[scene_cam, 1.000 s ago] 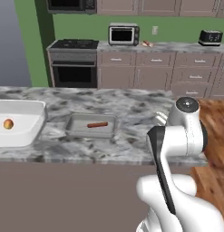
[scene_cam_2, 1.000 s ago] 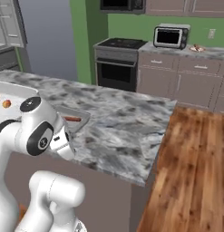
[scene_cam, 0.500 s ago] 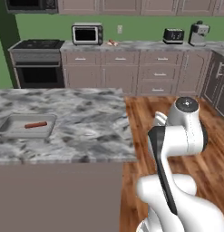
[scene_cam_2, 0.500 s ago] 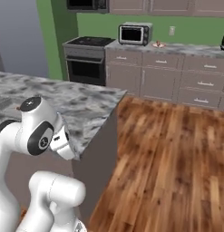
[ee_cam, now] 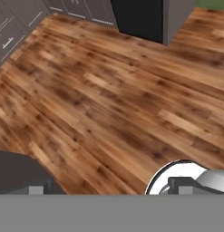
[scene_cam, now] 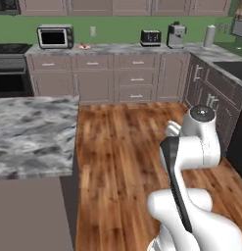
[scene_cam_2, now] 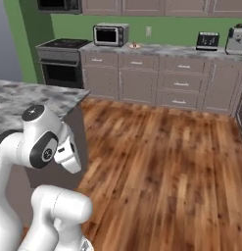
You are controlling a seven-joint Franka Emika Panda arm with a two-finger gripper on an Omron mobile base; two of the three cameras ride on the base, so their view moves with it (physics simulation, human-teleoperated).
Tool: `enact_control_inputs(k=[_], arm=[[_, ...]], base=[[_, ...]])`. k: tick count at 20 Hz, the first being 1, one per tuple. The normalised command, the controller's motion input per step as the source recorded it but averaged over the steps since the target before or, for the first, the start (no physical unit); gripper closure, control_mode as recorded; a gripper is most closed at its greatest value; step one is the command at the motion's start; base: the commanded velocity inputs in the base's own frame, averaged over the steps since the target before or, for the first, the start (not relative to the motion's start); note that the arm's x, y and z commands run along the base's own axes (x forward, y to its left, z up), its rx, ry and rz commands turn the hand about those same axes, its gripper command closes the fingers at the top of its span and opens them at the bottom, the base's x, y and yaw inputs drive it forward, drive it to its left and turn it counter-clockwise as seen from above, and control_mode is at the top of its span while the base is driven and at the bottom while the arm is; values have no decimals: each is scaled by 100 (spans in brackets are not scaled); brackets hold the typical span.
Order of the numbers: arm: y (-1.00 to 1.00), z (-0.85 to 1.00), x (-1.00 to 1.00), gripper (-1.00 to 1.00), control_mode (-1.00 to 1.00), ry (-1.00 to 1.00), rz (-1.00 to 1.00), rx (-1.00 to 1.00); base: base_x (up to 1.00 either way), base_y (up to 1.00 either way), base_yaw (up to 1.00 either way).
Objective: Place the cold items (mango and onion) from the fridge in one tupperware on the dining counter. Place the warm items (hot dog and kebab skewer) in the stove area in another tupperware.
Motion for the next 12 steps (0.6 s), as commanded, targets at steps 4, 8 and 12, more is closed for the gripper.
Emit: enact_control_inputs(k=[4,8,12], arm=[[0,0,0,-100,100,0,0,0],[0,0,0,-100,100,0,0,0],[0,0,0,-100,100,0,0,0]], base=[[18,-81,-1],[86,-60,11],[100,-41,24]])
